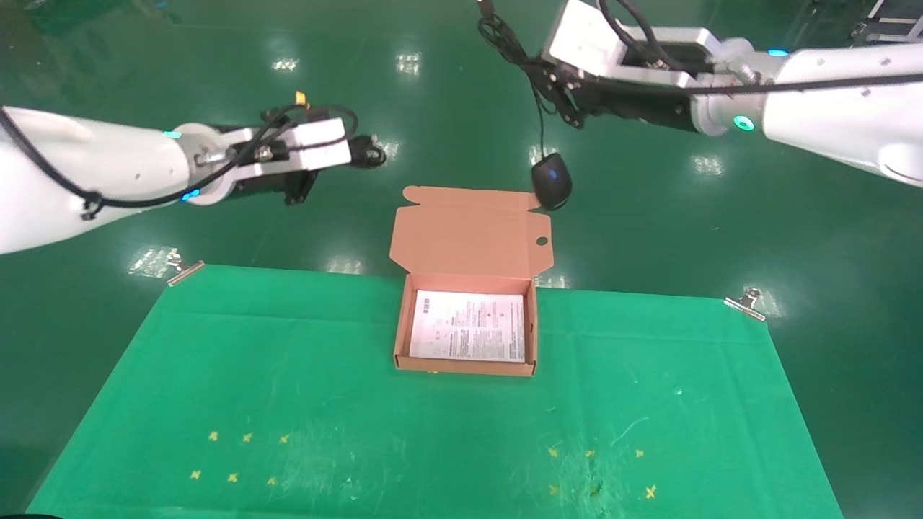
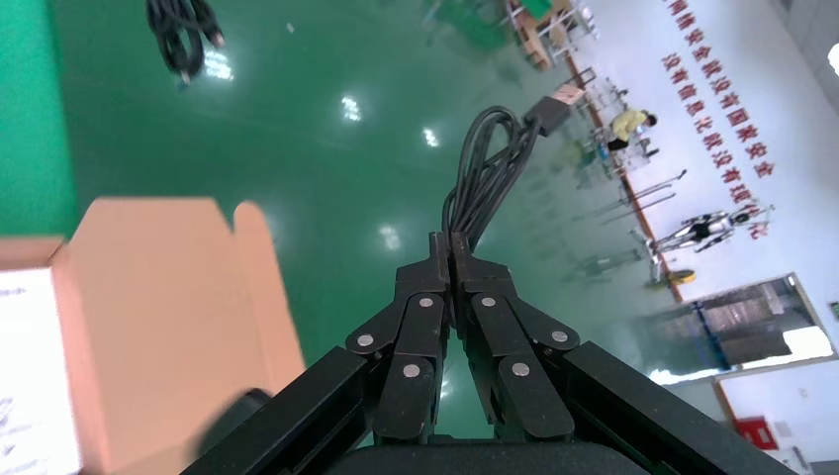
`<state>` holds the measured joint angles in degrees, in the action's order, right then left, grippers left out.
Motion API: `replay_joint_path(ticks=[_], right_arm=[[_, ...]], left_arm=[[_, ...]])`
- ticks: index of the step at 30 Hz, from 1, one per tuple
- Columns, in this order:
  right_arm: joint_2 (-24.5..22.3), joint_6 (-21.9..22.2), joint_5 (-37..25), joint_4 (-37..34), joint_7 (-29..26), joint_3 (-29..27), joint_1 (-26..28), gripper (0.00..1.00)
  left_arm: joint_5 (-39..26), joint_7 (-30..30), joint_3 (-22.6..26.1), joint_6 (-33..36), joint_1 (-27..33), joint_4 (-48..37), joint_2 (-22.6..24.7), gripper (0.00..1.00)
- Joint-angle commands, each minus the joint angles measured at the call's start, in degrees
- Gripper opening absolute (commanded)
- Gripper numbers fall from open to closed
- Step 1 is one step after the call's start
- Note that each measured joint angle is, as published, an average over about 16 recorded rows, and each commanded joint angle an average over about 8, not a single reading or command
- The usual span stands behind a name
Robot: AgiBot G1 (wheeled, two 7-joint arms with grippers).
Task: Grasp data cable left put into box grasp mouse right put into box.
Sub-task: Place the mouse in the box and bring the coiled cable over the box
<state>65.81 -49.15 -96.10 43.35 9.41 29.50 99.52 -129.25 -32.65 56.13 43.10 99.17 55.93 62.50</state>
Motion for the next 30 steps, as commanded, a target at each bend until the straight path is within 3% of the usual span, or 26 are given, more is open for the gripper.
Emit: replay_joint_path(ticks=[1,15,22,30], right_arm=[[1.71,0.66,1.04,-2.86,2.57,-0.40,1.04,0.00],[7.91,1.73,3.73,-8.27,8.33,-0.74,0.58,0.00],[9.99,2.66,3.80,-12.52,11.10,-0.23,-0.21,0.00],[11.42,2.66,4.21,-15.15,11.96,1.59,-2.62,0.00]], left_arm=[[-0.81,-0.35,-0.18,-1.10,0.40,-0.98,0.82,0.00],[-3.24,-1.74,-0.22,-1.54,0.13,-1.74,-0.25,0.00],[-7.70,-5.32,0.46,3.09,-0.20,0.41,-2.78,0.00],[-9.65,-10.12,0.54,10.68,-1.20,8.84,-7.62,0.00]])
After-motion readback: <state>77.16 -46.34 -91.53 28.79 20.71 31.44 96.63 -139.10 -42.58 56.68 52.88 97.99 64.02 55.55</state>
